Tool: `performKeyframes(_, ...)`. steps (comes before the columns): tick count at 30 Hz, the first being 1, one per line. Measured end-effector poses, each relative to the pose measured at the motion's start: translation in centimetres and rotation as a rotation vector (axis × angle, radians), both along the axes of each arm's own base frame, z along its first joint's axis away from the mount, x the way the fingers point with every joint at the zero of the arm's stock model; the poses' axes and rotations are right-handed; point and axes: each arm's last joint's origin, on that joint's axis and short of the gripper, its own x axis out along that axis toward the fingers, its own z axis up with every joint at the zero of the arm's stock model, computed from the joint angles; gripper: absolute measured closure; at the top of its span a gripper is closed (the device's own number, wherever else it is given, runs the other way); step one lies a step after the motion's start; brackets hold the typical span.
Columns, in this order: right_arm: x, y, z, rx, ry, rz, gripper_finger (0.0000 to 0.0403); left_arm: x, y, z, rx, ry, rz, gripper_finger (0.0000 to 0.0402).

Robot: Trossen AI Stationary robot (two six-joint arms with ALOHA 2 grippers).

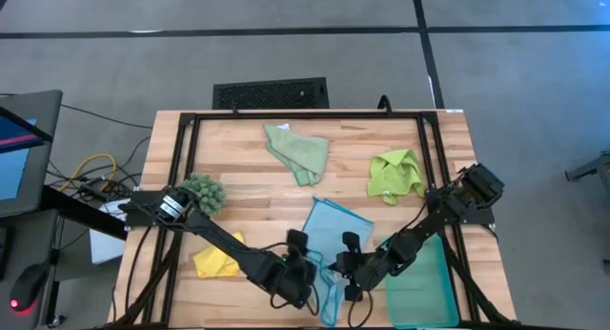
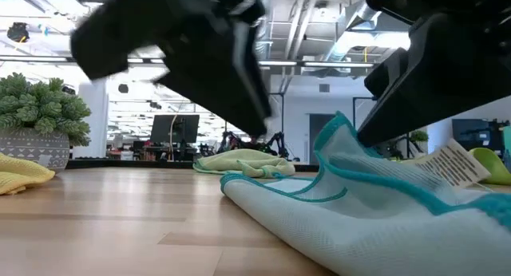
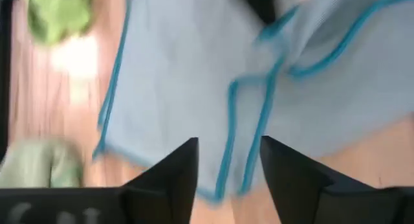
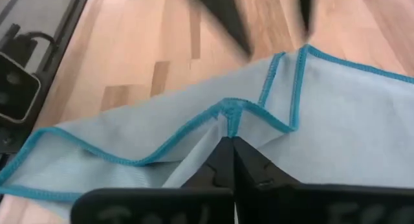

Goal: Fold microfiber towels
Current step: Fold the blue microfiber cloth

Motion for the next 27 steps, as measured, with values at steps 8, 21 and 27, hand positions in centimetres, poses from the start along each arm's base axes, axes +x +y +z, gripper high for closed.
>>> performKeyframes(8, -0.3, 0.0, -0.2, -0.002, 0.025, -0.013, 0.0393, -0.9, -2.2, -2.1, 0.015, -0.072, -0.216, 0.0226)
performKeyframes(21, -0.5, 0.2, -0.2, -0.006, 0.03, -0.008, 0.0384, 1.2, 0.6, -3.8, -0.116, -0.161, -0.285, 0.027)
performKeyframes(27, -0.5, 0.2, -0.2, -0.006, 0.03, -0.008, 0.0388, 1.2, 0.4, -4.2, -0.118, -0.192, -0.422, 0.0292)
